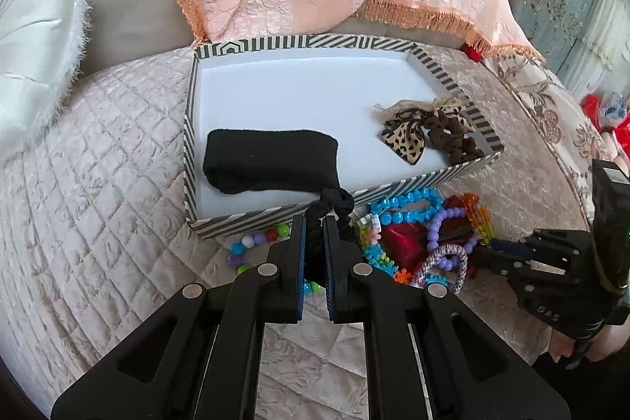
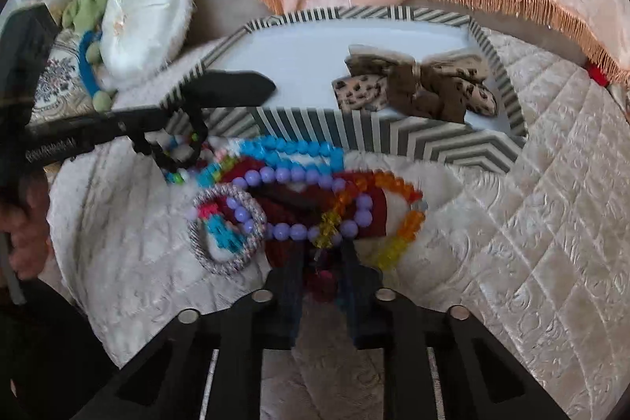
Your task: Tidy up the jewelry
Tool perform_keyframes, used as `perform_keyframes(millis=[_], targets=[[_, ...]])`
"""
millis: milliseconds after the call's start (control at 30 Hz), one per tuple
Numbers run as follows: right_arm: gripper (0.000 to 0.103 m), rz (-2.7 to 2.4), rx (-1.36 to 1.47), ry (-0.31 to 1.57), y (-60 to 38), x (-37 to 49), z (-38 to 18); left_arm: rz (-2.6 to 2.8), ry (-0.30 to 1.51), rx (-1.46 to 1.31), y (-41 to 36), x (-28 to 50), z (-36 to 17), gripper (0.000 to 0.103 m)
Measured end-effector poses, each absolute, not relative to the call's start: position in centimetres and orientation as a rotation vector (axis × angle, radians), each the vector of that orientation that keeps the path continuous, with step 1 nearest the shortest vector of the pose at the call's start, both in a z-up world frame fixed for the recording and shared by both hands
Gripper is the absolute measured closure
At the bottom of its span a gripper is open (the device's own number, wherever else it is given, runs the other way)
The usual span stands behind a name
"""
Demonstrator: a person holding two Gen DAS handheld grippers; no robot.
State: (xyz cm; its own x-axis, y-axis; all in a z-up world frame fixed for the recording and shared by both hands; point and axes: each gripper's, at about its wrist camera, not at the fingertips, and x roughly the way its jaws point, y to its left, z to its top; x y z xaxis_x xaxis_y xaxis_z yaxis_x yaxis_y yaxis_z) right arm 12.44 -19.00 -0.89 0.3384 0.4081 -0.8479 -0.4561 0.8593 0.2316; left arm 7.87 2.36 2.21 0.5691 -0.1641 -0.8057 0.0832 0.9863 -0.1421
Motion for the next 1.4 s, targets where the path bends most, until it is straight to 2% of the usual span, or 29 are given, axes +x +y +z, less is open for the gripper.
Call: perform_keyframes(millis=[67, 333, 567, 1400], targets=[[0.095, 0.574, -0.029, 1.075, -19.5, 12.4, -0.1, -0.144, 0.948, -0.1, 2.5, 7.8, 2.4, 0.096], [0.095, 0.614, 0.107, 0.991, -22.3, 12.1, 3.2, -0.143, 0.907, -0.117, 2.7, 7.5, 3.4, 0.096], [0.095, 0.605, 0.102, 0.907, -22.4, 11.8, 5.6, -0.153, 0.863, -0.124, 2.6, 7.1, 4.4, 0.096], [0.095, 0.49, 0.005, 0.897, -21.9, 11.3, 5.1, -0.061, 0.831, -0.099, 2.7, 7.2, 4.3, 0.096]])
